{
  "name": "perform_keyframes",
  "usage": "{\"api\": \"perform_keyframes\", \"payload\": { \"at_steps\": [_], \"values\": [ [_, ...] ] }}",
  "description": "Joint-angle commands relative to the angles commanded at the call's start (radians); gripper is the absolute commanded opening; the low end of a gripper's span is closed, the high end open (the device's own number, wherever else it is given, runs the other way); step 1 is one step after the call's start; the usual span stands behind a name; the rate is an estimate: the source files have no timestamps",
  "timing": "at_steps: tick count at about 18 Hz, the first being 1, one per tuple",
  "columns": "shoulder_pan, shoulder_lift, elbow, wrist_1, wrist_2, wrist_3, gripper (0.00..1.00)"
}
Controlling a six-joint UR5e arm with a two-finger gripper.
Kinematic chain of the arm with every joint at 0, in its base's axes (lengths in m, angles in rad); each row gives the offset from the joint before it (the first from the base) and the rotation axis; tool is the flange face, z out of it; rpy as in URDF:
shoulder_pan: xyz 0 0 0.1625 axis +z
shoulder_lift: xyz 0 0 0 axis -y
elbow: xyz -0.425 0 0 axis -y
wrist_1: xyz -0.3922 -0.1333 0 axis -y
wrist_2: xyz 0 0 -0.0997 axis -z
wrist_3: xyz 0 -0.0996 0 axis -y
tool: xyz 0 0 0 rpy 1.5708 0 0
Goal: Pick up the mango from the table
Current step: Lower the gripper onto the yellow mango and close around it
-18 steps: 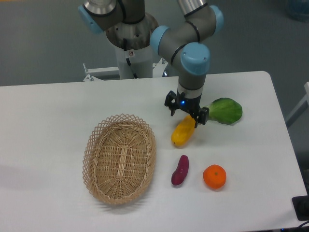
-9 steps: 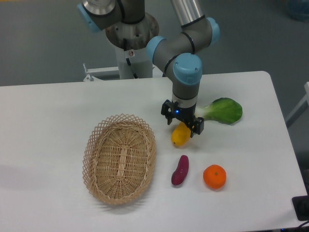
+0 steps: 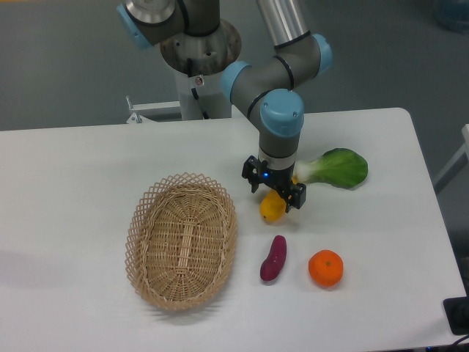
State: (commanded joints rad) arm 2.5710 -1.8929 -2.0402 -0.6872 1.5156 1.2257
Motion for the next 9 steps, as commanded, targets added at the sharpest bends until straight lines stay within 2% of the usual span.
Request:
{"api": "perform_keyframes", "payload": {
  "at_steps": [5,7,8,9],
  "values": [
    [-0.006,-0.008,0.002,0.000,0.002,-0.002,0.98],
    [-0.006,-0.008,0.003,0.002,0.002,0.000,0.74],
    [-0.006,-0.006,0.003,0.002,0.002,0.000,0.66],
    [-0.006,-0.006,0.005,0.000,0.002,0.002,0.64]
  ]
}}
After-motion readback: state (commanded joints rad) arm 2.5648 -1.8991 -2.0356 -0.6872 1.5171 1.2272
